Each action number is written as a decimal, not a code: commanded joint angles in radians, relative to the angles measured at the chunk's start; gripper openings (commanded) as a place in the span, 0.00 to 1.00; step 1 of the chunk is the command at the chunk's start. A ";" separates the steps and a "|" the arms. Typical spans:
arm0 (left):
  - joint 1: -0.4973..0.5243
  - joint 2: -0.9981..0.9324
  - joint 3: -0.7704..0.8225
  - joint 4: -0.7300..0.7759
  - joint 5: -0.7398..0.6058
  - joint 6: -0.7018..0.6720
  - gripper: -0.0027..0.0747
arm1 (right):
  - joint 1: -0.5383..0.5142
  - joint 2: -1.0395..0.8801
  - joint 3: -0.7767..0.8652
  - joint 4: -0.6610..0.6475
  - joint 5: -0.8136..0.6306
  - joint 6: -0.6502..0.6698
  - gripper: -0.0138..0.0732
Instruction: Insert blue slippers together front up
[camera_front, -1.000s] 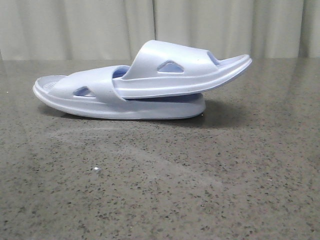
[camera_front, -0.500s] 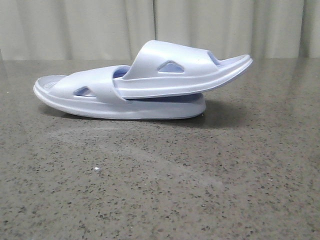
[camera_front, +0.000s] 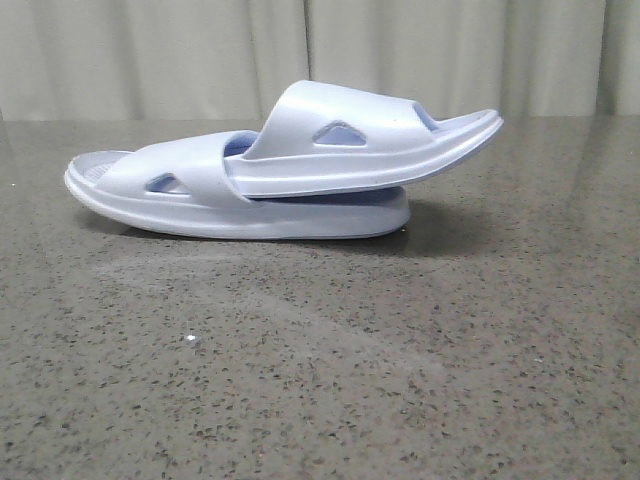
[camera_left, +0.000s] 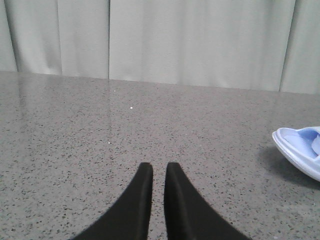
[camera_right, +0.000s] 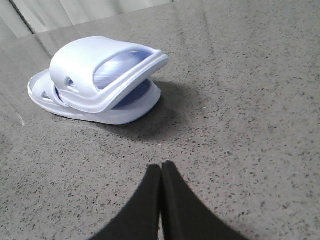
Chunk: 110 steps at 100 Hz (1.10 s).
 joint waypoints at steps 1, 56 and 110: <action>0.004 -0.030 0.009 0.000 -0.069 -0.006 0.05 | 0.004 0.003 -0.026 0.003 0.003 -0.016 0.07; 0.004 -0.030 0.009 0.000 -0.069 -0.006 0.05 | 0.004 0.003 -0.026 0.003 0.003 -0.016 0.07; 0.004 -0.030 0.009 0.000 -0.069 -0.006 0.05 | -0.021 0.001 -0.017 -0.563 -0.267 0.388 0.07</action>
